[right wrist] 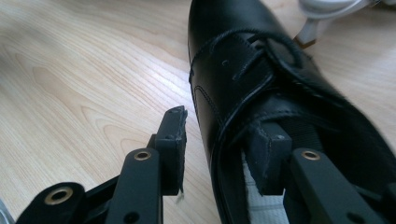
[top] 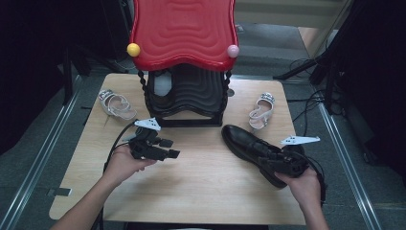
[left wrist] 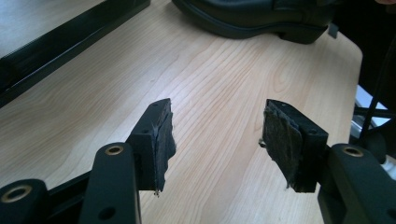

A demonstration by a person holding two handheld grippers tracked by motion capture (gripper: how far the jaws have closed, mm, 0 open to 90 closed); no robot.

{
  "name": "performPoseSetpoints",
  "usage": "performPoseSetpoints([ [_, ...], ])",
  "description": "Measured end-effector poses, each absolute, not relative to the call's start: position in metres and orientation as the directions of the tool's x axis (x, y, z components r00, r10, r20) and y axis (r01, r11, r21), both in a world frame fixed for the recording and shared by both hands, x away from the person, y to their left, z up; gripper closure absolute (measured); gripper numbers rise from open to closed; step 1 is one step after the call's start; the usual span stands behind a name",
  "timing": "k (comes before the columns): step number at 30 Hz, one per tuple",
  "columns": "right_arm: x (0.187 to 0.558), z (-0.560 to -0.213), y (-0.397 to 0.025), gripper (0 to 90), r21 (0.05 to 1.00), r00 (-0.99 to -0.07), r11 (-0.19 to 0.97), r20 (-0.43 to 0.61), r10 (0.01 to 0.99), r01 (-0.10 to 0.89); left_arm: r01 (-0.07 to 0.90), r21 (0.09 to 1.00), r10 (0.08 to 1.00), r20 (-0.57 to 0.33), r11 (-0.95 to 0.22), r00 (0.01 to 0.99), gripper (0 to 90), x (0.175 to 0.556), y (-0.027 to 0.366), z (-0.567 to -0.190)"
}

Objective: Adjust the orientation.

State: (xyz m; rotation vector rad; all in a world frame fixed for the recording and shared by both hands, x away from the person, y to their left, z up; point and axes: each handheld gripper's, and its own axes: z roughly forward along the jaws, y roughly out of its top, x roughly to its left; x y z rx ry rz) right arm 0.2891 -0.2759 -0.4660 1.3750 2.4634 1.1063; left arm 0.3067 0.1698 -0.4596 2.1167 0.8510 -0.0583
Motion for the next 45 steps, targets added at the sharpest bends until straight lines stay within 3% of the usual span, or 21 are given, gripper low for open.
performPoseSetpoints([
  [8,0.304,-0.474,-0.263,69.2,0.607,-0.572,0.344,0.230,0.787,0.717,0.599,0.691,0.567,-0.325,-0.405,0.757,42.4,0.299,0.179,-0.462],
  [16,0.311,-0.473,-0.271,81.7,0.570,-0.558,0.301,0.352,0.752,0.765,0.609,0.696,0.582,-0.330,-0.382,0.743,42.0,0.293,0.188,-0.463],
  [24,0.310,-0.462,-0.259,81.3,0.583,-0.584,0.307,0.376,0.720,0.753,0.621,0.694,0.599,-0.336,-0.365,0.727,41.0,0.291,0.193,-0.464],
  [45,0.317,-0.458,-0.165,79.8,0.597,-0.739,0.478,0.324,0.591,0.644,0.656,0.680,0.648,-0.344,-0.328,0.680,39.7,0.273,0.208,-0.471],
])
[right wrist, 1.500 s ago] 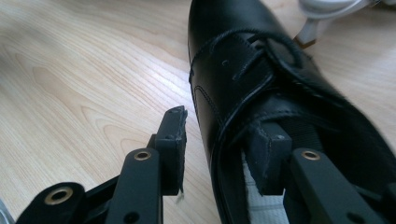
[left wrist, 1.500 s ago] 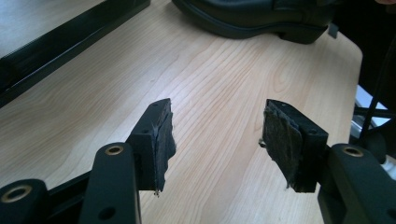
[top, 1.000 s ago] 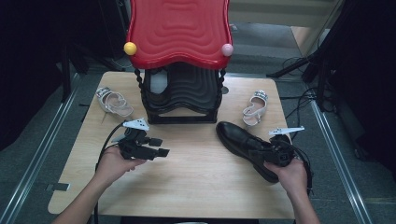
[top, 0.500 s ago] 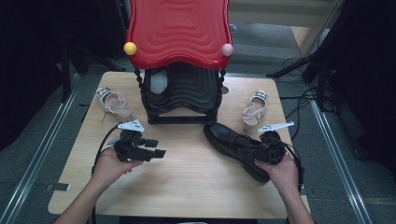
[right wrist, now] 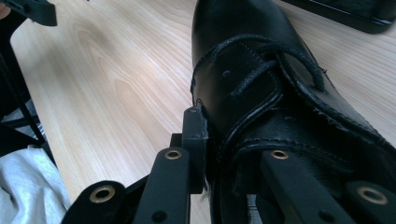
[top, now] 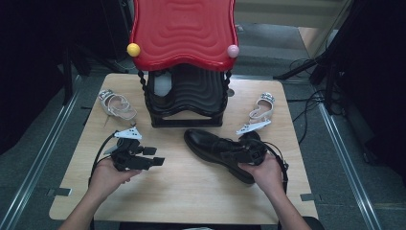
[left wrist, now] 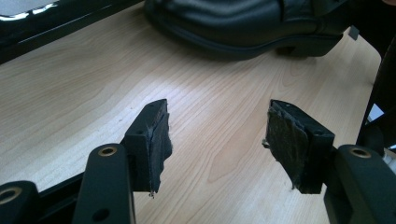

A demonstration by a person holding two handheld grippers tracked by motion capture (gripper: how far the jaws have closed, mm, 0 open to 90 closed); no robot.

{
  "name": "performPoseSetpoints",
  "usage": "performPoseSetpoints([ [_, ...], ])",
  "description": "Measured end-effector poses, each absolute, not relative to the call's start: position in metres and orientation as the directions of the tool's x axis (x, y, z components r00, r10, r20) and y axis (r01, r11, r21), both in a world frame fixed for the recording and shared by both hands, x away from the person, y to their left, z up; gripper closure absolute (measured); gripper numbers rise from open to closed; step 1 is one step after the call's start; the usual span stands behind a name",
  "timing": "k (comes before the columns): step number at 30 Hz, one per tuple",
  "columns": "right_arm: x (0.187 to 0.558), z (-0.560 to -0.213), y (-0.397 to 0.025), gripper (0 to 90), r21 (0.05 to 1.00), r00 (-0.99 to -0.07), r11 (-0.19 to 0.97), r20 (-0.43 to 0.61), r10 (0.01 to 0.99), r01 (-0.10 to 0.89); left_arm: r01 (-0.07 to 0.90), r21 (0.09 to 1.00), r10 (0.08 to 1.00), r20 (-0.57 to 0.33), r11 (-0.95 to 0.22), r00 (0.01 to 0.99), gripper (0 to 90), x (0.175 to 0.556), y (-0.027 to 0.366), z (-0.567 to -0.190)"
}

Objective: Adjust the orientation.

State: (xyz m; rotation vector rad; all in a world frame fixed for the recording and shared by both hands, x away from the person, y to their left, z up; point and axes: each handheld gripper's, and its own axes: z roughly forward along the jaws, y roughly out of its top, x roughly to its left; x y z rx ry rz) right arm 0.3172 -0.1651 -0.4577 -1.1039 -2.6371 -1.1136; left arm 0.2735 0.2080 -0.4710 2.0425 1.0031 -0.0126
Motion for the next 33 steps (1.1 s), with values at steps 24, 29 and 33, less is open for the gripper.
performPoseSetpoints([
  [24,0.317,-0.469,-0.087,69.4,0.596,-0.784,0.530,0.322,0.531,0.604,0.646,0.689,0.647,-0.334,-0.329,0.685,43.3,0.274,0.195,-0.476],
  [29,0.313,-0.461,-0.107,66.7,0.621,-0.787,0.506,0.338,0.516,0.599,0.649,0.689,0.672,-0.317,-0.321,0.669,57.8,0.272,0.195,-0.473],
  [33,0.310,-0.450,-0.129,72.9,0.662,-0.800,0.486,0.313,0.512,0.570,0.635,0.709,0.676,-0.307,-0.307,0.670,73.6,0.271,0.195,-0.469],
])
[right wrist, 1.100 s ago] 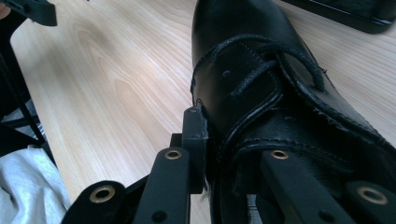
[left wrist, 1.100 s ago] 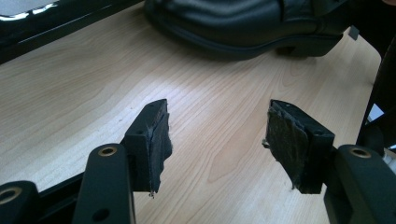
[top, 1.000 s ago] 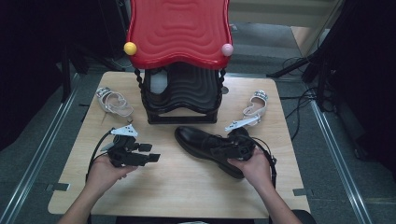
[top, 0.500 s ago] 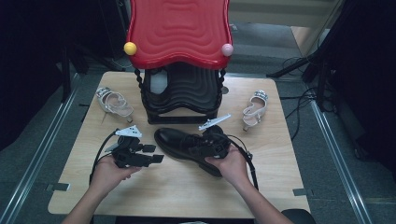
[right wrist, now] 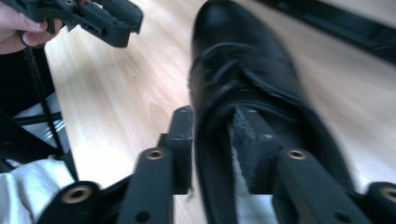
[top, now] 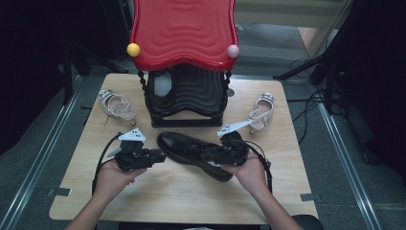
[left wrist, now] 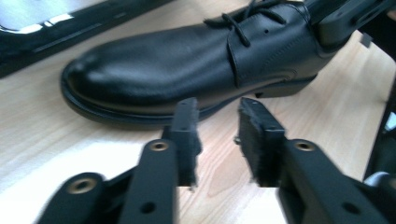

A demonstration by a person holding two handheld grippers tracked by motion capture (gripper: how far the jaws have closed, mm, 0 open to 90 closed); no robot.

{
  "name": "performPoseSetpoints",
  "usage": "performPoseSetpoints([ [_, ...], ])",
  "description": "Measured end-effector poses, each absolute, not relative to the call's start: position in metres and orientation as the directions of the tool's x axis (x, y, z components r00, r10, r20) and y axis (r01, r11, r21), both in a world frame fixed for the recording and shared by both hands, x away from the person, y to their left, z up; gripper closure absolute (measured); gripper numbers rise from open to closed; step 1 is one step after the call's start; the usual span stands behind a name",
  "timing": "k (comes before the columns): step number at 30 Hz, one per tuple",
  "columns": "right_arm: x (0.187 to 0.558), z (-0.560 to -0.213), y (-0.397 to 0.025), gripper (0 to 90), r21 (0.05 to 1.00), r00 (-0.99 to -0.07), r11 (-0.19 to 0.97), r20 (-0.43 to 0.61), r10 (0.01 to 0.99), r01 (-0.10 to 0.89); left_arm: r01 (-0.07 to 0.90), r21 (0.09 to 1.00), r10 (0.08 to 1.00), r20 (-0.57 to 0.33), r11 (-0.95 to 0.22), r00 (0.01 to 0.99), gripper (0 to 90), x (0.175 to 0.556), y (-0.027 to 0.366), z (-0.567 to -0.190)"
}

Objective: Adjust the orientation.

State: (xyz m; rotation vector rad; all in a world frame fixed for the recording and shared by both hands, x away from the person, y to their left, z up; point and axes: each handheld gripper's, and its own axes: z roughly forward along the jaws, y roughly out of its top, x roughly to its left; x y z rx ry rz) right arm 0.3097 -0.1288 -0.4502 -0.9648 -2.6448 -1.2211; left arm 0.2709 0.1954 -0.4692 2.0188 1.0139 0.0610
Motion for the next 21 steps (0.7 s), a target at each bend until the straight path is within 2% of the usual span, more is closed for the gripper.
performPoseSetpoints([
  [5,0.316,-0.442,-0.150,80.1,0.702,-0.797,0.451,0.283,0.533,0.551,0.639,0.693,0.658,-0.314,-0.333,0.684,89.8,0.280,0.188,-0.471],
  [9,0.328,-0.440,-0.163,89.4,0.712,-0.788,0.439,0.263,0.557,0.548,0.642,0.676,0.653,-0.309,-0.361,0.692,89.9,0.288,0.176,-0.469],
  [15,0.356,-0.447,-0.169,90.0,0.676,-0.774,0.461,0.266,0.575,0.575,0.652,0.680,0.649,-0.334,-0.337,0.683,89.8,0.302,0.161,-0.463],
  [19,0.364,-0.460,-0.171,90.0,0.671,-0.766,0.456,0.271,0.583,0.585,0.668,0.683,0.639,-0.377,-0.297,0.670,87.9,0.301,0.158,-0.472],
  [21,0.365,-0.466,-0.171,90.0,0.672,-0.762,0.451,0.274,0.587,0.588,0.670,0.670,0.648,-0.361,-0.319,0.670,88.0,0.300,0.155,-0.476],
])
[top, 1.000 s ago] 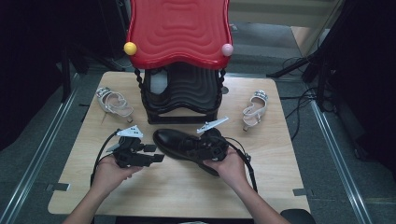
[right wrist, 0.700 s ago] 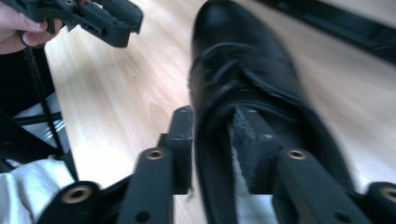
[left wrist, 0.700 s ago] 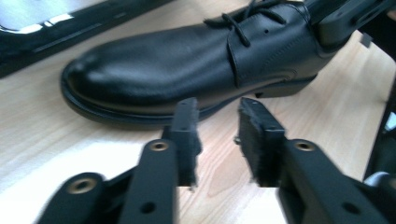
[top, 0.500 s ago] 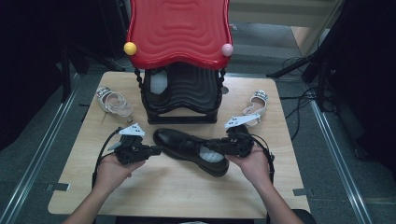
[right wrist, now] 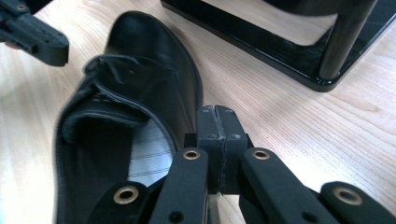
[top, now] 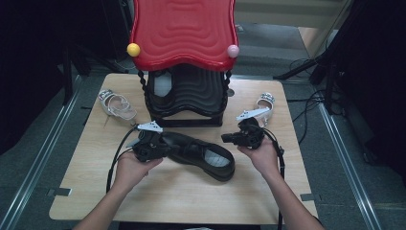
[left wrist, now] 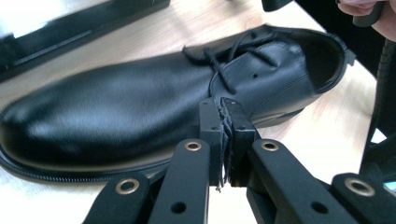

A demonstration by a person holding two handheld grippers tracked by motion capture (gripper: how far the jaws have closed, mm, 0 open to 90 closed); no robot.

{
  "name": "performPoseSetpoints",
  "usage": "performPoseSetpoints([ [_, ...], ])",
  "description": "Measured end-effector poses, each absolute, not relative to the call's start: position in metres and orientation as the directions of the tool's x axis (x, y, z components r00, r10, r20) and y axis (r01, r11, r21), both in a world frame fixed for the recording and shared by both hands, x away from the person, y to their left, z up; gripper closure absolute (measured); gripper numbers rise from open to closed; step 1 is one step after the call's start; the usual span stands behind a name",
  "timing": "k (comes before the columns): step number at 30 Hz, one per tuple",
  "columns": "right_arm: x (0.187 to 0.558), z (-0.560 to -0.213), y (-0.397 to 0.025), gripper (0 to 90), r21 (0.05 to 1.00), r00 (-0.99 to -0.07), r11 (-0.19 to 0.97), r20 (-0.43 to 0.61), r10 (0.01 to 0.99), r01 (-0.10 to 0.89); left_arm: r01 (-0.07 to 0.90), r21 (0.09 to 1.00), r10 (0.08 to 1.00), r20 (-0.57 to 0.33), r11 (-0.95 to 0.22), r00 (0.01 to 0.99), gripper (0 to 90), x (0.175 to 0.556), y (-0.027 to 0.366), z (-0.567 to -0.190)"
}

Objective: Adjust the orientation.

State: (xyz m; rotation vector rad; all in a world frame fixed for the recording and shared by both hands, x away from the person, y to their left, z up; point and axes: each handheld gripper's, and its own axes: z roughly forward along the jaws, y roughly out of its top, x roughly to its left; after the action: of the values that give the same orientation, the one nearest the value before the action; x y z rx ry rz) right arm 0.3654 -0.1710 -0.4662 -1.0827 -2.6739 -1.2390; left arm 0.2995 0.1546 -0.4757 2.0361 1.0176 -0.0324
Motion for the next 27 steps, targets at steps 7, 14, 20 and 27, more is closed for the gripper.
performPoseSetpoints([
  [7,0.364,-0.475,-0.165,90.0,0.655,-0.770,0.484,0.248,0.588,0.581,0.678,0.646,0.647,-0.357,-0.350,0.674,87.9,0.295,0.147,-0.487],
  [14,0.357,-0.477,-0.156,90.0,0.639,-0.783,0.520,0.221,0.581,0.567,0.688,0.636,0.632,-0.383,-0.349,0.674,85.8,0.298,0.143,-0.497],
  [20,0.354,-0.479,-0.159,90.0,0.637,-0.765,0.491,0.260,0.589,0.594,0.693,0.631,0.630,-0.390,-0.348,0.672,85.9,0.300,0.143,-0.496],
  [27,0.343,-0.479,-0.160,90.0,0.625,-0.766,0.499,0.272,0.582,0.601,0.697,0.624,0.628,-0.394,-0.354,0.672,85.0,0.304,0.143,-0.496],
])
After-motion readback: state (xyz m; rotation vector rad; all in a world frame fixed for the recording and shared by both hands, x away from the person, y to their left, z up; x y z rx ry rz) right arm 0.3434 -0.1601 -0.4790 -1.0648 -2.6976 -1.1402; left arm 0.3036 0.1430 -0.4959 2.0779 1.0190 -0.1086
